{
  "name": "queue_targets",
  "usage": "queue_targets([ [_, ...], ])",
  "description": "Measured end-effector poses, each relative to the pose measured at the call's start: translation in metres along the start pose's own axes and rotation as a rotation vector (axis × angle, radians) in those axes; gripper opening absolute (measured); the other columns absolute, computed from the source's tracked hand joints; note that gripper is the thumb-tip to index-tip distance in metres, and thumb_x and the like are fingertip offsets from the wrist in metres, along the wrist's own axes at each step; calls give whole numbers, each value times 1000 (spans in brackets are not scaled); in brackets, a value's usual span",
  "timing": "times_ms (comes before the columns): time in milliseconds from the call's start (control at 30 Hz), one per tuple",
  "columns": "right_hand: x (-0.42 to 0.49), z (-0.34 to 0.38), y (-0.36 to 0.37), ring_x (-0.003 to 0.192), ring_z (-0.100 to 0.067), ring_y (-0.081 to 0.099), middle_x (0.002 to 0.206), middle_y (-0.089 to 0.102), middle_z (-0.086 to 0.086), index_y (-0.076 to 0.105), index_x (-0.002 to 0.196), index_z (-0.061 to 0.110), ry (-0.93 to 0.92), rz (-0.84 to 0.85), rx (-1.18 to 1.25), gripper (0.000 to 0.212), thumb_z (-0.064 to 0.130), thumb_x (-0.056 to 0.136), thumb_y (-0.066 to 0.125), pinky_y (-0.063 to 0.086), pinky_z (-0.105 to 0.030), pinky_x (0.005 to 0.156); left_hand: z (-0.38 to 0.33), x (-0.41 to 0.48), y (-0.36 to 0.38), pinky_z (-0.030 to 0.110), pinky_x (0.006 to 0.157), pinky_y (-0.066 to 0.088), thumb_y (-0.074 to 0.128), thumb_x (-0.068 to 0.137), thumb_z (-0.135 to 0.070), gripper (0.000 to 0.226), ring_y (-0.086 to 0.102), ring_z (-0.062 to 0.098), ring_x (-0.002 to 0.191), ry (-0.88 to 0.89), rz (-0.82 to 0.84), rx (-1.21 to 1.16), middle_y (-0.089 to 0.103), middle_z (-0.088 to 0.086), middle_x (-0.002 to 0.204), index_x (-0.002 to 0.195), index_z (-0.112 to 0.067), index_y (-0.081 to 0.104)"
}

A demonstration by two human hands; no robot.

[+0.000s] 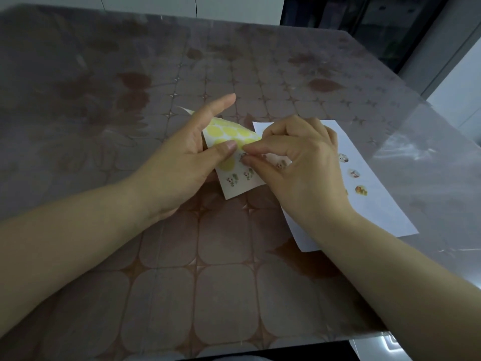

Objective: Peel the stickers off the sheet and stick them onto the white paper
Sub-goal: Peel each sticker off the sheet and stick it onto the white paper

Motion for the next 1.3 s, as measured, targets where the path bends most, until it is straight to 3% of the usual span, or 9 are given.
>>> queue_targets([
  [100,0,2,-1,79,-18,53,82,62,7,76,80,26,-41,-22,-28,7,28,75,70,30,-29,81,1,1,0,18,68,53,47,94,-3,51,68,6,85,-30,-35,-23,69,-4,100,131,-38,42],
  [267,-1,4,-2,78,-16,53,82,64,8,74,77,26,-87,-28,-42,4,27,77,70,28,-26,82,2,2,-2,20,77,54,50,93,-4,53,65,8,100,-46,-81,-17,61,-3,126,137,-32,40],
  [400,-1,-4,-3,86,-17,57,84,64,13,73,78,28,94,95,145,4,29,75,70,38,-35,89,2,0,0,24,81,54,67,71,-14,81,68,10,99,-23,-18,9,66,0,117,141,-35,32],
  [467,0,-9,-5,88,-10,58,83,64,15,72,76,29,216,186,329,4,25,75,74,44,-28,87,2,-1,1,26,85,54,72,62,-11,94,67,12,103,-14,25,54,68,-1,113,143,-34,30],
  [567,0,-13,-8,83,-3,56,84,63,13,71,74,29,322,260,468,9,21,75,75,42,-11,78,3,0,1,24,81,55,72,61,-6,85,69,14,96,-55,53,39,73,2,105,137,-30,42],
  [733,-1,-14,-9,73,3,52,78,63,14,72,72,29,400,291,503,5,25,73,76,39,-7,70,4,0,1,21,77,55,68,62,-3,51,70,14,92,-112,115,3,75,3,96,110,-20,63],
  [900,-3,-13,-8,64,8,48,65,59,20,72,69,27,475,293,540,6,25,73,76,36,-3,56,4,0,1,21,76,55,69,63,0,66,70,16,92,-110,101,13,74,7,102,125,-20,55],
  [1133,-2,-9,-6,62,6,45,64,59,19,71,68,27,476,321,537,7,25,73,76,36,-5,56,4,-1,4,31,89,54,64,75,14,74,66,20,106,-115,122,32,68,7,117,136,-21,44],
  [1300,-1,-10,-7,62,5,48,60,57,21,71,69,28,459,312,539,8,24,75,74,37,-5,58,8,-1,2,29,87,54,65,69,15,82,65,15,106,-174,145,-56,62,2,125,138,-22,42],
])
Point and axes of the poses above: each hand's wrist, its own x-axis towards the middle knuckle, its own y-axis out of the palm, z = x × y, the point moved 3 cm from there along x, towards the middle knuckle
